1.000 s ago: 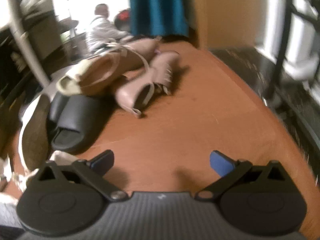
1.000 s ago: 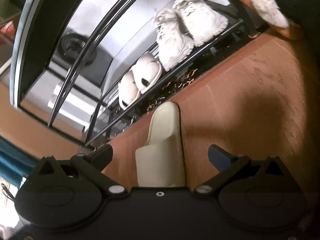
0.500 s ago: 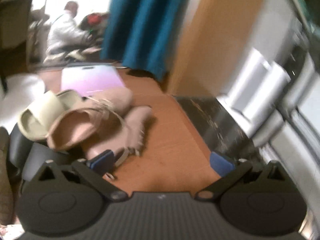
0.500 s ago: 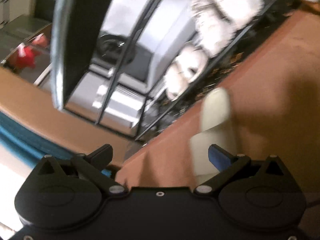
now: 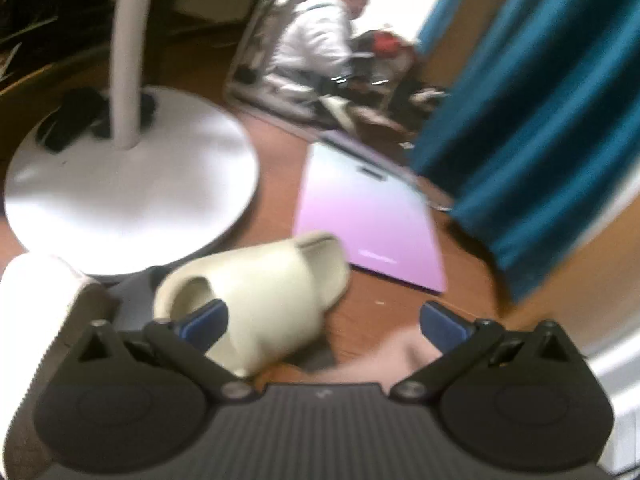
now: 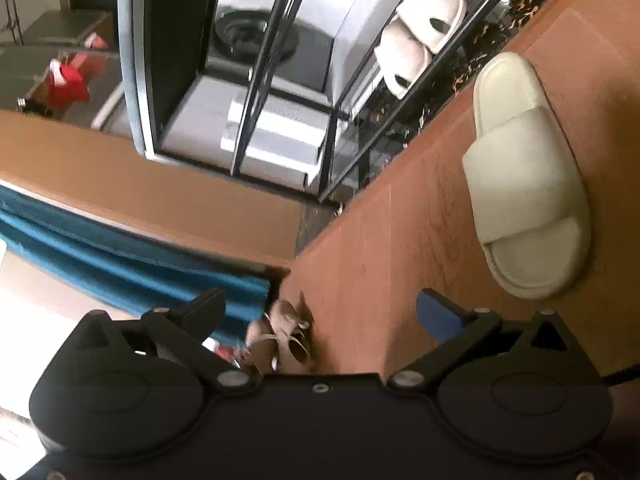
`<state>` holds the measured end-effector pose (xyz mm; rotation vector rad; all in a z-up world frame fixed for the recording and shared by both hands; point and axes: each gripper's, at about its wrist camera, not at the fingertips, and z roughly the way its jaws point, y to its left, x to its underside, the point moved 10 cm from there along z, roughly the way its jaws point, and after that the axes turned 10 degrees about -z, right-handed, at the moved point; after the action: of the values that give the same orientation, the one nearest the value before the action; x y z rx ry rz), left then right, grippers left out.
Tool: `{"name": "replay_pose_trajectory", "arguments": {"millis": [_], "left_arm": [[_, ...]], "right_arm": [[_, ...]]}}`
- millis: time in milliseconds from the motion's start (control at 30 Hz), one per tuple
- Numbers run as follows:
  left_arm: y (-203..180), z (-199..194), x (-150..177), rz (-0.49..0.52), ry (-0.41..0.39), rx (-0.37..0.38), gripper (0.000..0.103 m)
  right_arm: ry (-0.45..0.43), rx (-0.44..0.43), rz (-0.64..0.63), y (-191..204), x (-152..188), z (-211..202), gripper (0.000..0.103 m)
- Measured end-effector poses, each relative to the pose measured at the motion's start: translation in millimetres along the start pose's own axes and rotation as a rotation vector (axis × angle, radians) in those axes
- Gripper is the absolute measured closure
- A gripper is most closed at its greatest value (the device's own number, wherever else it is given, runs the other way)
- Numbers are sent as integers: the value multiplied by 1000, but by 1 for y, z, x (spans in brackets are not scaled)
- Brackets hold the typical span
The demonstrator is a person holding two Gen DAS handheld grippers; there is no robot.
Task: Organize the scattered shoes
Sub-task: 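Grasp the second cream slide beside the pink scale with the left tool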
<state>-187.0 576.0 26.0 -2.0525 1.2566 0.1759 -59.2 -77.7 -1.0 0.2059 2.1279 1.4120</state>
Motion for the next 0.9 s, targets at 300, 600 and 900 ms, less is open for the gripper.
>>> {"name": "replay_pose_trajectory", "arguments": {"millis": [300, 600, 900], "left_arm": [[-1, 43, -13, -12, -69, -160, 1], [17, 33, -9, -21, -180, -341, 1], [30, 61, -10, -163, -74, -307, 1]], "right_arm": [[0, 88, 72, -34, 7, 3, 0], [42, 160, 59, -48, 18, 15, 0], [36, 182, 79, -55, 19, 14, 0]]}}
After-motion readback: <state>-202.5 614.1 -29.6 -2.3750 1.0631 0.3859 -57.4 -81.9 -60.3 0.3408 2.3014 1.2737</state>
